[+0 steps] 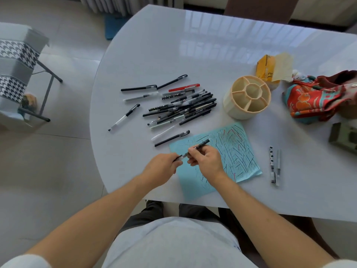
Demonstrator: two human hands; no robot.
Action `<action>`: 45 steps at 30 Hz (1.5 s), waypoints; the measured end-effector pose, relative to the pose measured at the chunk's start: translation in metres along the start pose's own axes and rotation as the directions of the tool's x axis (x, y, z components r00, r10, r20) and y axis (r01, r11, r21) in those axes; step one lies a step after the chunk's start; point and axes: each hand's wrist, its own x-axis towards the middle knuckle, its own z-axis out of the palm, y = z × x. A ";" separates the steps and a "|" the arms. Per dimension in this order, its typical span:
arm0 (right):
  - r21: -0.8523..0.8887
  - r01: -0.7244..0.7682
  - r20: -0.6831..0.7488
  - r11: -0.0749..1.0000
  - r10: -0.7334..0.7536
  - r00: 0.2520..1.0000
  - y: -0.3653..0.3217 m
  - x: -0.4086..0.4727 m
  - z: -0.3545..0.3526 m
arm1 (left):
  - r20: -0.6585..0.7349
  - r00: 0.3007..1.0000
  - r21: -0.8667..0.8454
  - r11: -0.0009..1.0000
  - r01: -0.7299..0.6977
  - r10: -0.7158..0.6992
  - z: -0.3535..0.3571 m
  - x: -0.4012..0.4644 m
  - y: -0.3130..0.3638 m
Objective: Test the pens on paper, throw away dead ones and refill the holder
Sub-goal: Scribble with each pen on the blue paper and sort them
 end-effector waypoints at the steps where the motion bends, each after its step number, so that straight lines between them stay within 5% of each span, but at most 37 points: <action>1: 0.016 -0.011 -0.059 1.000 0.012 0.998 0.001 0.000 0.000 | -0.018 1.000 0.036 0.999 -0.004 0.004 -0.002 0.000 -0.001; 5: 0.203 -0.055 -0.316 0.978 0.118 0.941 -0.003 0.015 -0.022 | -0.081 0.996 0.137 0.989 0.058 -0.047 -0.004 -0.006 -0.024; 8: 0.165 -0.015 -0.231 0.986 0.053 0.972 -0.004 0.020 -0.022 | -0.150 0.987 0.188 0.982 -0.034 0.063 0.001 -0.012 -0.034; 12: -0.045 0.078 -0.113 0.996 -0.082 0.990 0.002 0.016 0.005 | -0.153 0.927 0.257 0.919 -0.299 0.344 0.014 -0.006 -0.026; 17: -0.433 0.202 -0.005 0.879 -0.226 0.974 0.011 0.017 0.014 | -0.108 0.923 0.294 0.898 -0.326 0.371 0.020 -0.004 -0.035; 22: -0.510 0.199 -0.081 0.837 -0.277 0.958 0.011 0.017 0.004 | -0.107 0.928 0.282 0.906 -0.317 0.358 0.018 -0.005 -0.034; 26: -0.252 0.124 -0.195 0.960 -0.176 0.965 0.007 0.014 -0.008 | -0.118 0.951 0.199 0.945 -0.258 0.285 0.018 -0.004 -0.031; 31: 0.142 0.072 -0.072 0.987 -0.063 0.995 -0.005 -0.004 -0.017 | -0.210 0.964 0.093 0.985 -0.146 0.163 0.016 -0.004 -0.021; 45: 0.195 -0.054 0.025 0.979 0.050 0.998 0.012 -0.019 -0.022 | -0.056 0.990 -0.007 0.992 -0.127 0.126 0.012 -0.002 0.009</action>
